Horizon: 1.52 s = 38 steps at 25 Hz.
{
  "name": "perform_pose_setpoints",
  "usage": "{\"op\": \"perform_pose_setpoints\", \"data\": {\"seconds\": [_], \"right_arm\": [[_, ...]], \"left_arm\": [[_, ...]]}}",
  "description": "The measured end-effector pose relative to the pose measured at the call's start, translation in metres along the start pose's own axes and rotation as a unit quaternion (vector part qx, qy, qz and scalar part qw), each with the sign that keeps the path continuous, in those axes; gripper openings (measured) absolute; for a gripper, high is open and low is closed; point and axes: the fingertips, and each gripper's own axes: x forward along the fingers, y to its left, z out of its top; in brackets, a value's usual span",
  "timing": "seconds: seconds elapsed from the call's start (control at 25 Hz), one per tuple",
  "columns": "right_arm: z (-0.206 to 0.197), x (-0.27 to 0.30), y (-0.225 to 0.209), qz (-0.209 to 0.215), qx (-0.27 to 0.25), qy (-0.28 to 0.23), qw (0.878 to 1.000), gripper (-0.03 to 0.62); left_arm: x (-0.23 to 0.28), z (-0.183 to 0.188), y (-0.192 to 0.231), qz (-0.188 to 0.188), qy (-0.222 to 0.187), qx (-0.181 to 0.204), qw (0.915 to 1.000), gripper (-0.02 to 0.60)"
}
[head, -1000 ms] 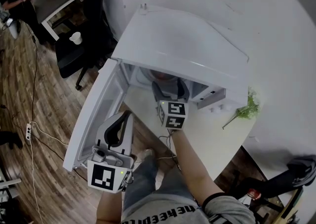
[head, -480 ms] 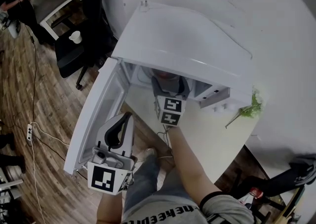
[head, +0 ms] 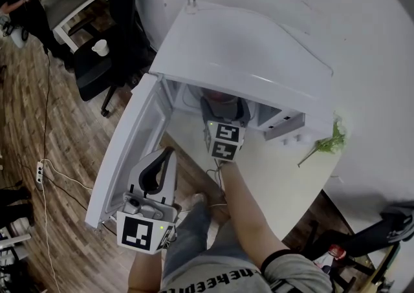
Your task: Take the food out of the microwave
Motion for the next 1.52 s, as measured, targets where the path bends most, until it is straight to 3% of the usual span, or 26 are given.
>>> {"op": "perform_pose_setpoints", "data": {"seconds": [0.6, 0.76, 1.52], "right_arm": [[0.003, 0.008, -0.005, -0.029, -0.008, 0.022, 0.999, 0.457], [0.005, 0.004, -0.012, -0.041, -0.009, 0.010, 0.999, 0.387], [-0.003, -0.038, 0.001, -0.002, -0.033, -0.018, 0.999, 0.351]], "left_arm": [[-0.001, -0.005, 0.006, 0.002, 0.004, -0.006, 1.0000, 0.011], [0.000, -0.006, 0.006, 0.002, 0.005, -0.007, 1.0000, 0.011], [0.001, -0.005, -0.002, -0.005, 0.002, -0.012, 0.9999, 0.011]]}}
